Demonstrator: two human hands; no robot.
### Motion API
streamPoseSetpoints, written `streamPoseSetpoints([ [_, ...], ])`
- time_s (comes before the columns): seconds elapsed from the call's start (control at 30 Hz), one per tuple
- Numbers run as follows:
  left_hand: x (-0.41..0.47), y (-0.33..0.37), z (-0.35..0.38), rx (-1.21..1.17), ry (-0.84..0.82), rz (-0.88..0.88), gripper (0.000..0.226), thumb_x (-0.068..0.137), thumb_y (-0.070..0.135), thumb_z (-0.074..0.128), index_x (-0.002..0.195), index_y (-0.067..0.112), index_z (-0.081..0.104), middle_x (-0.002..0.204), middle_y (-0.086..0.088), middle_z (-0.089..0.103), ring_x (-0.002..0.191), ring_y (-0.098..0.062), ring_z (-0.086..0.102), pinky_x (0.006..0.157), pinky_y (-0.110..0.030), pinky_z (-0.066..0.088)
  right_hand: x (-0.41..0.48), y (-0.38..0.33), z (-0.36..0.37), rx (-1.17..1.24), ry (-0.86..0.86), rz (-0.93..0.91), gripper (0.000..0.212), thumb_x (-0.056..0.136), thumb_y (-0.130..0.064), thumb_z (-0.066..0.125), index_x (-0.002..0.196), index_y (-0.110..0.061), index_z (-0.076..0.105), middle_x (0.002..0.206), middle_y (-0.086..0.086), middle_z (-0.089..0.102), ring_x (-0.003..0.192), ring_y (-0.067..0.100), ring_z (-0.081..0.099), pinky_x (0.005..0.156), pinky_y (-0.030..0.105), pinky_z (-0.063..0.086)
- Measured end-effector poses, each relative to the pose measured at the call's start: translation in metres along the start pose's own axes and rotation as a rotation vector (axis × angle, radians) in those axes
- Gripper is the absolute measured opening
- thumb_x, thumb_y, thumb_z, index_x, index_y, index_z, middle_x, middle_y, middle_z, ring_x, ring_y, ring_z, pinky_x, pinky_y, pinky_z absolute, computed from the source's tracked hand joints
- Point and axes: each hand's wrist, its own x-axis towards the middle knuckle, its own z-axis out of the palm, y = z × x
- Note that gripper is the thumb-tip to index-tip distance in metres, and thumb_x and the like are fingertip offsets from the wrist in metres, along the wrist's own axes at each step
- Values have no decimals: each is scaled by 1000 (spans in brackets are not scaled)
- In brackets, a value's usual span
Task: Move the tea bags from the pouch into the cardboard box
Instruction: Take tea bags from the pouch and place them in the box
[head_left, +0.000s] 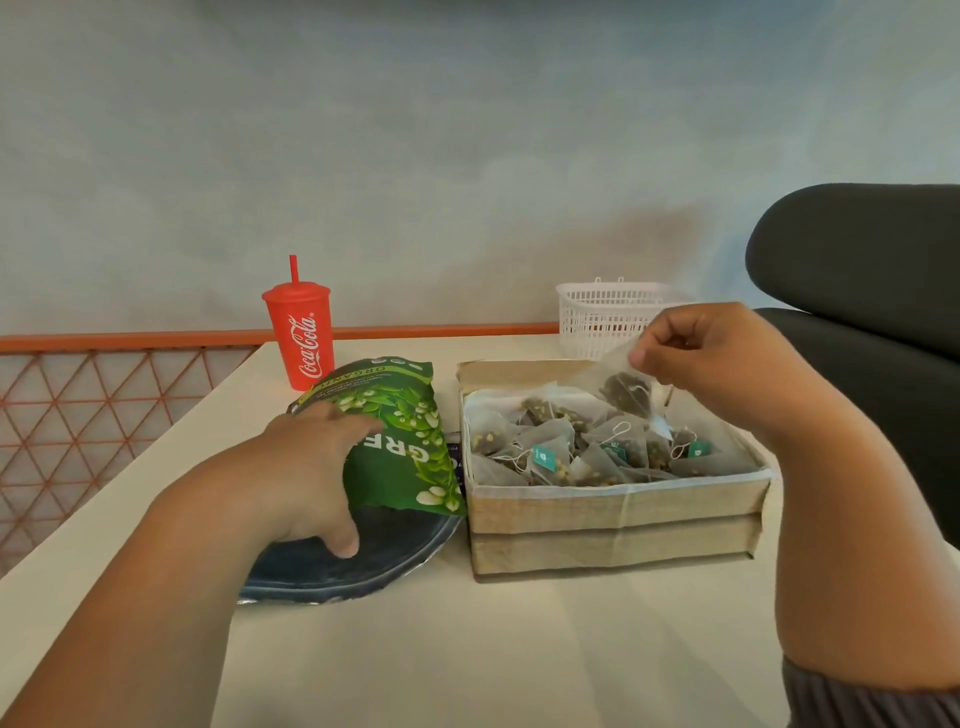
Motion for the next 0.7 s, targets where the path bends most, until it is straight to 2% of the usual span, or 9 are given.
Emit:
streamPoseSetpoints([
  [0.13, 3, 0, 3, 43, -13, -27, 105, 66, 15, 80, 145, 35, 13, 146, 6, 21, 128, -21, 33, 96, -29, 41, 2, 18, -7, -155, -72, 89, 16, 83, -10, 63, 68, -15, 66, 72, -11, 64, 68, 8, 57, 59, 20, 43],
  [0.23, 3, 0, 3, 25, 22, -13, 97, 72, 5, 72, 145, 35, 15, 146, 5, 23, 127, -21, 36, 92, -25, 42, 3, 31, -9, -305, -190, 190, 13, 82, -8, 62, 71, -13, 66, 71, -4, 64, 67, 10, 56, 57, 20, 39],
  [0.37, 3, -4, 4, -10, 147, 46, 77, 82, 0, 57, 143, 34, 25, 145, 4, 31, 128, -20, 37, 100, -28, 38, 3, 38, -12, -342, -249, 285, 8, 85, -14, 62, 78, -16, 66, 80, -2, 65, 77, 12, 58, 63, 21, 41],
  [0.47, 2, -2, 2, -6, 333, 56, 66, 83, -2, 52, 137, 33, 38, 135, 3, 44, 119, -20, 45, 93, -27, 40, 5, 35, -10, -359, -211, 248, 3, 86, -19, 61, 87, -20, 64, 93, -5, 63, 86, 14, 57, 76, 25, 41],
  [0.53, 2, 1, -2, -10, 449, 45, 64, 81, -4, 51, 134, 31, 44, 130, 2, 49, 114, -21, 48, 90, -30, 43, 5, 29, -7, -365, -195, 197, 12, 88, -19, 59, 98, -20, 64, 101, -6, 56, 93, 15, 54, 80, 25, 39],
  [0.63, 3, 3, -7, -88, 574, 61, 57, 80, -6, 54, 127, 27, 53, 123, -1, 56, 107, -24, 52, 86, -34, 46, 6, 15, 2, -310, -144, 77, 19, 90, -15, 56, 107, -19, 63, 103, -8, 53, 93, 11, 51, 77, 21, 37],
  [0.7, 2, 5, -10, -164, 679, 123, 46, 80, -7, 54, 118, 20, 61, 114, -4, 62, 100, -24, 56, 84, -34, 47, 7, 4, 10, -266, -130, -5, 20, 91, -15, 53, 106, -23, 63, 101, -10, 57, 86, 5, 53, 67, 16, 38],
])
